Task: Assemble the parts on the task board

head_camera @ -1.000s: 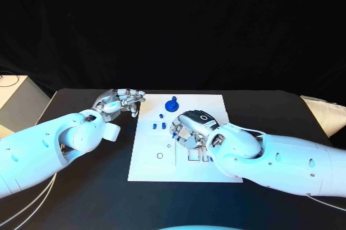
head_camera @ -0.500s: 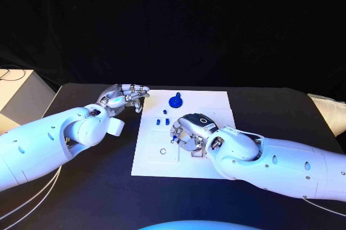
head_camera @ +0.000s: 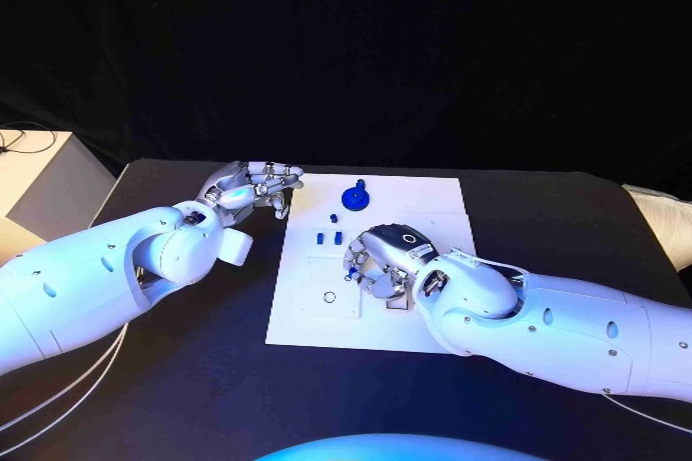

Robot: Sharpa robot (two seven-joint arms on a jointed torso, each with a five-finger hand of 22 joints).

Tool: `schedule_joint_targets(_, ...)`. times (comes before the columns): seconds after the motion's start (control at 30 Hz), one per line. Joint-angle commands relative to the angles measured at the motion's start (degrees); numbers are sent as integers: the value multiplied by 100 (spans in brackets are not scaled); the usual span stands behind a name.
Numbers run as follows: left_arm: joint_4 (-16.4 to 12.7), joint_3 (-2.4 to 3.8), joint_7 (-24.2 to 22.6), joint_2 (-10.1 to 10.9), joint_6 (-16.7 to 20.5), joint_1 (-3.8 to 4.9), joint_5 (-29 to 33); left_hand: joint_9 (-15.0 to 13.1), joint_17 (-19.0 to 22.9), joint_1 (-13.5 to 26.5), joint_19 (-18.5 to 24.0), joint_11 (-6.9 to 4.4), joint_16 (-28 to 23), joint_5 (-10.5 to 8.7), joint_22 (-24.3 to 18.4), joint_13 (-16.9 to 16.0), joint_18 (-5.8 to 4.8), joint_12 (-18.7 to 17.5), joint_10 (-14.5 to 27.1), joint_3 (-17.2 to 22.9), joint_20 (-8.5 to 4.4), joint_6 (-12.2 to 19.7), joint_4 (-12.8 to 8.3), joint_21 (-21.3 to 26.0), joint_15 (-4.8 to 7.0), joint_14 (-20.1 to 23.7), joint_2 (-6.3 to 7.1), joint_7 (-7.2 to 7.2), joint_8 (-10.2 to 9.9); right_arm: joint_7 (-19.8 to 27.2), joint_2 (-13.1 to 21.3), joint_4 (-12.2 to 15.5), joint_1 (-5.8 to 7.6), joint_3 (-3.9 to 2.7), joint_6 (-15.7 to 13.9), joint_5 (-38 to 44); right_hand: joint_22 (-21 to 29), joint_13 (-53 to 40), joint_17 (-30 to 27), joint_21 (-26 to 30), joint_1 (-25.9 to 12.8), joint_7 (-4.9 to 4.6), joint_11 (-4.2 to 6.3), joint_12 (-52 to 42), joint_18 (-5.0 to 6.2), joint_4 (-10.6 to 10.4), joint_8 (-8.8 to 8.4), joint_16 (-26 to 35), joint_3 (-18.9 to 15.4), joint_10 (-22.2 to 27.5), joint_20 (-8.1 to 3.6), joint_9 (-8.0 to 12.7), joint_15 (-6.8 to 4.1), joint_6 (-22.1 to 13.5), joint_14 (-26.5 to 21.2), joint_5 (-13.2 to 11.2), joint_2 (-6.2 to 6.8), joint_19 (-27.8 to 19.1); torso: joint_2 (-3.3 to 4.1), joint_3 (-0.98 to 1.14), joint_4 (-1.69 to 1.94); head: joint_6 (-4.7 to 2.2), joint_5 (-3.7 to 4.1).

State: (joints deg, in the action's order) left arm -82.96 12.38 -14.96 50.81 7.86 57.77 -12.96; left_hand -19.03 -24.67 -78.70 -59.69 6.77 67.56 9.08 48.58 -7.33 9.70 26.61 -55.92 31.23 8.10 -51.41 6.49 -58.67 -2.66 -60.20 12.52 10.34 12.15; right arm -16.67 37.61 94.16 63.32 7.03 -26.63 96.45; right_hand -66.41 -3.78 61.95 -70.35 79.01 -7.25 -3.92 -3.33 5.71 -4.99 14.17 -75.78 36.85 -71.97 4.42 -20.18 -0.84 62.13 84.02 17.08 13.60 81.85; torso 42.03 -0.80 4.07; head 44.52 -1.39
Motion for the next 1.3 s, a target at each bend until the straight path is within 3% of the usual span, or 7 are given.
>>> schedule_joint_targets(0.03, -22, 5, -38, -2, -95, -1, -8, 3, -4, -53, -23, -1, -31, -2, 1, 7, -16, -31, 49, -37, -8, 24, -10, 14, 10, -33, -23, 20, -18, 14, -18, -11, -14, 1, 36, 39, 8, -4, -7, -12, -73, -40, -1, -20, -83, 18, 11, -24, -25, 19, 13, -8, -16, -6, 124, 27, -2, 18, 0, -2, 2, 15, -11)
schedule_joint_targets(0.93, -37, 5, -20, 17, -114, 0, -18, 3, -7, -52, -23, 3, -34, -3, -3, 8, -16, -35, 57, -42, -5, 30, -3, 18, 6, -35, -27, 22, -21, 15, -136, -187, -55, 12, 137, 47, 18, -4, -27, -1, -77, -43, -4, -22, -80, 26, 11, -20, -25, 29, 16, -18, -13, -17, 119, 23, -5, 11, -2, 4, -3, 76, -48)
schedule_joint_targets(1.3, -46, 5, -8, 23, -127, 0, -30, 3, -7, -52, -23, 3, -34, -3, -3, 8, -16, -35, 57, -42, -5, 30, -3, 18, 6, -35, -27, 22, -21, -2, -179, -198, -63, 33, 398, 58, 25, -4, -31, 9, -92, -45, -7, -24, -77, 35, 13, -25, -39, 41, 21, -32, -8, -29, 115, -33, 4, 2, -5, 3, -4, 105, -48)
